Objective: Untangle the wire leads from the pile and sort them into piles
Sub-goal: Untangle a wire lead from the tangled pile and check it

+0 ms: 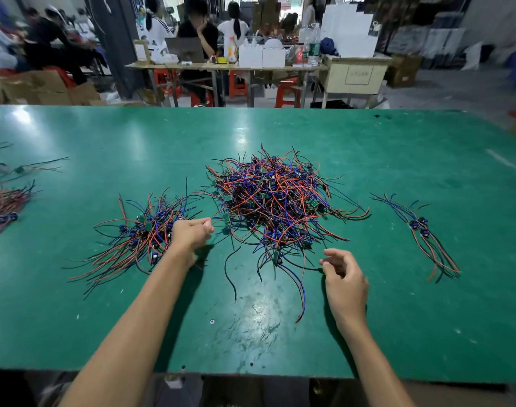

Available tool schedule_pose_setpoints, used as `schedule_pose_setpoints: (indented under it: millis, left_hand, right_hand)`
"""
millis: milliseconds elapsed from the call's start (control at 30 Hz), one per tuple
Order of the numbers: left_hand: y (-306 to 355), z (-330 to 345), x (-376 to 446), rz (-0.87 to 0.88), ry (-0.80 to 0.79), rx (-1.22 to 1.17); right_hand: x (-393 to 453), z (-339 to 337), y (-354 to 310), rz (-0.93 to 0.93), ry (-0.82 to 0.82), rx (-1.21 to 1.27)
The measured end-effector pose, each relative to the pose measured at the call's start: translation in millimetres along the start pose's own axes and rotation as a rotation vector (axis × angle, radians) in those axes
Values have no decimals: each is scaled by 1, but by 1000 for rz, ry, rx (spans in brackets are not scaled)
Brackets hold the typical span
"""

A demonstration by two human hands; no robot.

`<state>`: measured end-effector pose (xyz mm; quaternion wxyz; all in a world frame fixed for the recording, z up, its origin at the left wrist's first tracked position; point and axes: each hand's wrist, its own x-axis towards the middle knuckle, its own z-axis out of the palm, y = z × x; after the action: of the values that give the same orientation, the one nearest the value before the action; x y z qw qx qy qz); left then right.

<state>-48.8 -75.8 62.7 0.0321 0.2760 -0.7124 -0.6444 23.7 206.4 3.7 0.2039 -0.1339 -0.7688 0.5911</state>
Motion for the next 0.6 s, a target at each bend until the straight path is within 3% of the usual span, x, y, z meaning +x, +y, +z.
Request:
schedule_pose_setpoints:
  millis: [100, 167, 267, 333, 433, 600]
  left_hand:
    - [18, -13, -16, -305, -282, -442]
    - [23, -15, -26, -330, -388, -500]
    - [27, -6, -45, -217, -474, -465]
    - [28, 1, -58, -67, -507, -317]
    - [27, 10, -75, 164, -531, -24]
    - [20, 18, -91, 286, -563, 100]
  right_hand:
    - [-3, 1, -3, 5, -3, -29]
    - [-7, 3, -9, -29, -25, -73]
    - [-14, 14, -22, -194, -141, -182]
    - [-16, 30, -36, -281, -247, -165]
    - [-7, 56, -60, -273, -359, -78]
    - [11, 75, -79, -312, -542, -107]
